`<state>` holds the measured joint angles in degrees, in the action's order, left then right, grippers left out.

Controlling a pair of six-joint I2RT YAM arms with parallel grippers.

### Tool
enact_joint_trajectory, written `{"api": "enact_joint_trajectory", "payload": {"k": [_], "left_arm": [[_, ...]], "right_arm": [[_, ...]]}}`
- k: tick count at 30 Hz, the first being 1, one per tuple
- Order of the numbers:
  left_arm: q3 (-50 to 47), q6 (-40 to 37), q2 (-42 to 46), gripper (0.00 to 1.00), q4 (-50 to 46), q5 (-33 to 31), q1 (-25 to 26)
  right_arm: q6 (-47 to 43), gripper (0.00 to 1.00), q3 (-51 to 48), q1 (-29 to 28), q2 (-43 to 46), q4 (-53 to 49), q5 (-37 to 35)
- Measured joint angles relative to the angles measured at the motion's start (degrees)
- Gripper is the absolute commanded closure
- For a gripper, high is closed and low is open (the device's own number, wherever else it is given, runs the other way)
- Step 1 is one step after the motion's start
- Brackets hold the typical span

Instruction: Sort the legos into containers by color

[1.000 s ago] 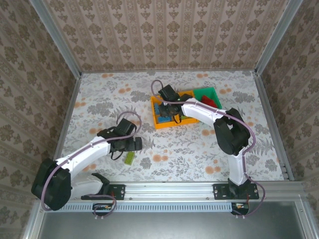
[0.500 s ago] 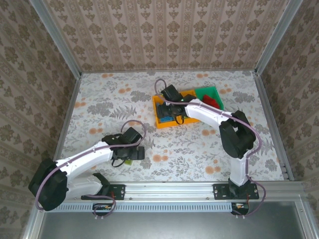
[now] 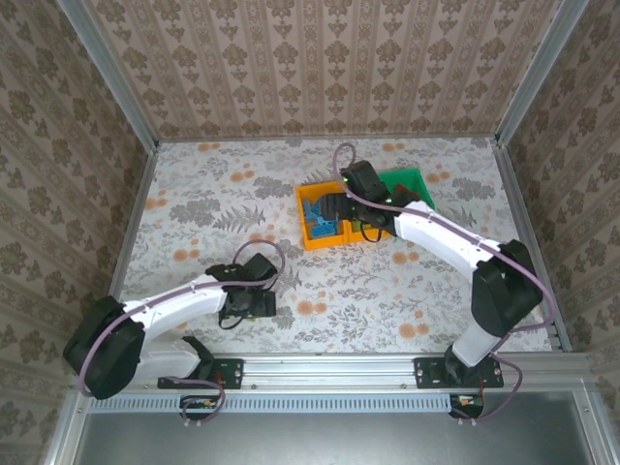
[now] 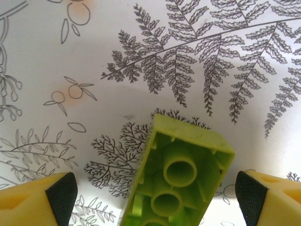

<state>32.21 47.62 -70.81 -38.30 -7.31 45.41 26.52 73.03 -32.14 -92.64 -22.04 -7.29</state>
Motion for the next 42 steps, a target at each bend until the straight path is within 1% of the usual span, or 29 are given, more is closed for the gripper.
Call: {"api": "enact_joint_trajectory", "payload": {"k": [4, 10, 12, 13, 15, 18, 23, 27, 35, 42], "left_arm": [[0.1, 0.1, -1.3, 0.26, 1.4, 0.5, 0.0], [0.5, -0.2, -2.1, 0.51, 2.5, 0.7, 0.0], [0.7, -0.5, -2.4, 0.58, 2.8, 0.6, 0.0], [0.8, -0.8, -2.6, 0.61, 2.9, 0.7, 0.0], [1.2, -1.1, -3.0, 0.64, 2.9, 0.7, 0.0], [1.5, -1.3, -3.1, 0.65, 2.7, 0.8, 0.0], [2.5, -1.3, -4.2, 0.66, 2.8, 0.9, -0.1], [5.7, -2.5, -7.2, 0.65, 6.0, 3.0, 0.0], [18.6, -8.4, -13.5, 0.64, 9.3, 6.3, 0.1], [33.0, -13.6, -20.8, 0.63, 11.8, 7.6, 0.1]], "right_arm": [[1.0, 0.09, -5.7, 3.8, 5.4, 0.5, -1.1], [2.0, 0.08, -12.3, 9.9, 11.0, 0.7, -1.8], [2.0, 0.07, -14.4, 11.0, 12.6, 0.6, -2.2], [2.0, 0.07, -15.7, 11.5, 13.8, 0.6, -2.4], [2.0, 0.06, -18.1, 12.6, 15.9, 0.6, -2.6], [2.3, 0.06, -21.9, 14.4, 19.0, 0.8, -2.7], [2.3, 0.05, -26.9, 17.0, 22.6, 0.8, -2.8], [2.2, 0.04, -30.0, 18.8, 24.9, 0.8, -2.8], [2.2, 0.03, -34.2, 23.6, 30.3, 0.9, -2.6], [1.7, 0.03, -36.1, 24.5, 31.0, 0.8, -1.7]]}}
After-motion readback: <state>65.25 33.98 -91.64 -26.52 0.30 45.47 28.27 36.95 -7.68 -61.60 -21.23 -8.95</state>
